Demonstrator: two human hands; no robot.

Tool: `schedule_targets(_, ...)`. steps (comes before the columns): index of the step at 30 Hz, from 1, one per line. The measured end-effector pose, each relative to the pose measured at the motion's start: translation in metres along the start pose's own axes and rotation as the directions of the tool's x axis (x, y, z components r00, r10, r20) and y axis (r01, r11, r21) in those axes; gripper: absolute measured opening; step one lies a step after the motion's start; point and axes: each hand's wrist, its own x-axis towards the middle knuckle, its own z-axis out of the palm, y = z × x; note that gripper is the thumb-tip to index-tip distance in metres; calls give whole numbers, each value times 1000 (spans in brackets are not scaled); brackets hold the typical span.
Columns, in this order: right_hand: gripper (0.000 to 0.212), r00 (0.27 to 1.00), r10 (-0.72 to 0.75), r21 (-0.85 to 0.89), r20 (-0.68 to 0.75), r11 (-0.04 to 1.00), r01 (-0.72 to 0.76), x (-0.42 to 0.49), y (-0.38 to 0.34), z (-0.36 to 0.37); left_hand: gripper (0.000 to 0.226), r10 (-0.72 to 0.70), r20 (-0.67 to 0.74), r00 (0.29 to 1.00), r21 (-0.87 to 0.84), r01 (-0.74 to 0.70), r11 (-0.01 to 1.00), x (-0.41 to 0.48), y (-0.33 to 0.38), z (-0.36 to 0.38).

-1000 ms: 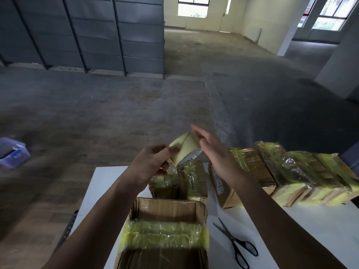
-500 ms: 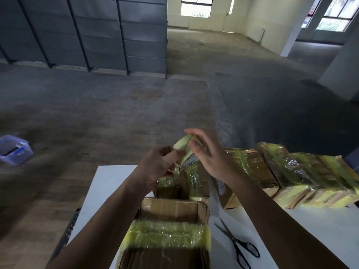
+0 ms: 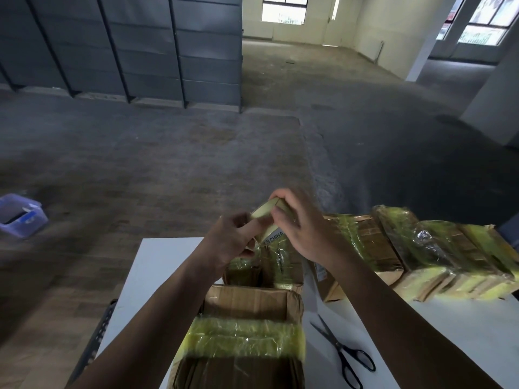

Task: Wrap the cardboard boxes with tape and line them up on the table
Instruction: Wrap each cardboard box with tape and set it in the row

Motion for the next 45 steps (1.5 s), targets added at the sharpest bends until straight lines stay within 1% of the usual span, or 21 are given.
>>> schedule_targets(1,16,1000,-1,-1,0,1000,1,0,0,0,45,-1,4,1000,-12,1,1000,0,0,0)
schedule_targets(3,15,1000,10,34,-3,999,-10,0,-1,0,45,-9,37,999,-59,11,998,-1,1,-2)
schedule_targets(7,11,999,44,70,8,997,-44,-2,1,-1,30,-18,95,995,-111,28,993,-3,2,-4)
schedule_targets(13,13,999,30,15,11,999,-30,-3,-1,0,7,-38,88,995,-143,50,989,-5,3,-4)
schedule_targets(17,12,1000,-3,-42,-17,999,2,-3,-3,3,8,-32,34,999,-76,35,996,-3,0,-3)
schedule_targets(23,12,1000,6,-34,-11,999,-6,-2,-2,3,13,-18,23,1000,-94,20,995,-3,0,-1)
schedule_targets(27,7,1000,-2,-46,-6,999,2,-3,-1,4,15,-8,32,999,-103,11,995,-5,1,-1)
schedule_targets(29,5,1000,10,-33,-4,999,-11,-2,-1,4,18,-5,35,999,-94,8,996,-5,1,-1)
schedule_targets(32,3,999,45,31,0,998,-45,-1,-1,2,24,1,41,999,-107,3,994,-6,3,0)
schedule_targets(35,7,999,51,17,8,999,-51,0,0,1,10,-2,49,999,-116,7,993,-6,3,0)
schedule_targets(39,9,1000,-7,-73,-15,997,6,0,-1,4,16,-23,1,1000,-115,23,993,-4,2,2)
schedule_targets(42,7,1000,3,-53,-20,999,-4,0,-1,3,8,-26,6,1000,-125,27,992,-4,4,3)
schedule_targets(45,6,1000,11,-42,-16,999,-12,-1,2,3,14,-28,10,1000,-122,29,992,-4,4,2)
